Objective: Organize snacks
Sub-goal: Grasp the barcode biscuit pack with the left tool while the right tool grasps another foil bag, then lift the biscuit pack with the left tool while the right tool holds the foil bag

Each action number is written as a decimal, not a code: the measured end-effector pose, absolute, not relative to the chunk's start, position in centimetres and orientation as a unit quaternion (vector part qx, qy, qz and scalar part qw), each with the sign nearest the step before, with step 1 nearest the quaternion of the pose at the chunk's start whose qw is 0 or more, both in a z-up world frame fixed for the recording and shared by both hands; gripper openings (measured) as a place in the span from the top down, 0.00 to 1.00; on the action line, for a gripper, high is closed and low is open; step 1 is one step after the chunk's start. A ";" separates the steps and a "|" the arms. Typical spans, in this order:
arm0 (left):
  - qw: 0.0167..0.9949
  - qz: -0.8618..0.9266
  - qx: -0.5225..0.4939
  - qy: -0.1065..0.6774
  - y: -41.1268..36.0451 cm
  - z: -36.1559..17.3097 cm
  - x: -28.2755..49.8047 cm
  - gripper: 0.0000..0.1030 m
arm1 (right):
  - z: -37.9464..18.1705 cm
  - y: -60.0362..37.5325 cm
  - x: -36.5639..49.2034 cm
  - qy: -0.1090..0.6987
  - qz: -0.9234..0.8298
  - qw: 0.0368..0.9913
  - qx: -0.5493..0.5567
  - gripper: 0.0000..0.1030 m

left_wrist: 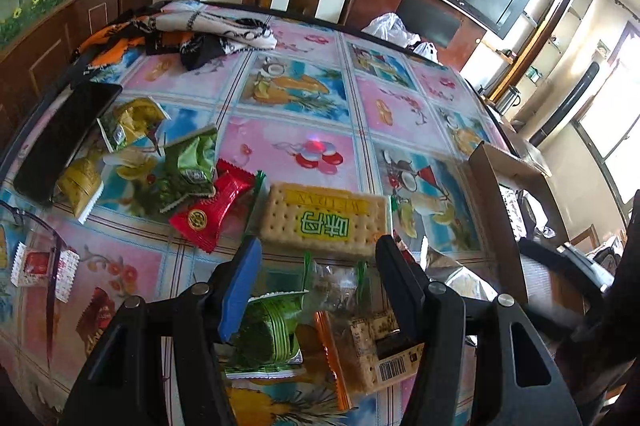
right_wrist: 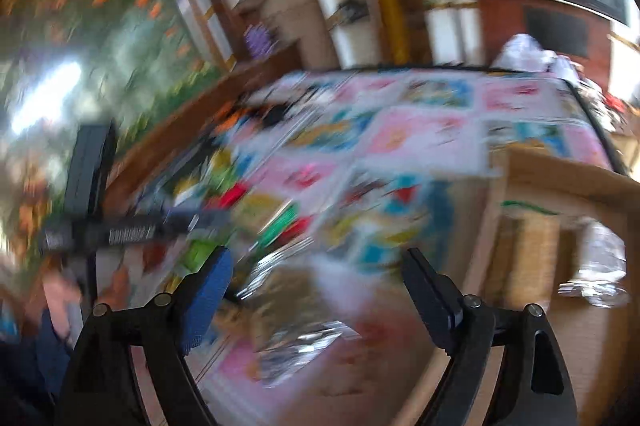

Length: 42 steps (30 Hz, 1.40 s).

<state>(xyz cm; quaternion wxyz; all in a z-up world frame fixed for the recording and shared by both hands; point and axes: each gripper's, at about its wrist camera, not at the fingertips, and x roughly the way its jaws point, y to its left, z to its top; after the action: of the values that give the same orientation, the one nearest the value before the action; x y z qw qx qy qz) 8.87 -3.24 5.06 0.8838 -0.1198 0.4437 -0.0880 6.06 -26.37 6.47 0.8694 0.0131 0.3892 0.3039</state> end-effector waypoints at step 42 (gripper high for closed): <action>0.841 -0.255 0.091 0.469 -12.6 1.7 6.3 0.18 | 6.3 -33.1 8.4 0.404 0.160 0.891 0.132 0.39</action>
<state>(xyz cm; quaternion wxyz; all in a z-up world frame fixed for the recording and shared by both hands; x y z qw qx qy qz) 6.29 -12.57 1.65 0.8406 0.0907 0.4691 -0.2552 8.40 -33.06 6.27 0.8910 0.1321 0.4038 0.1598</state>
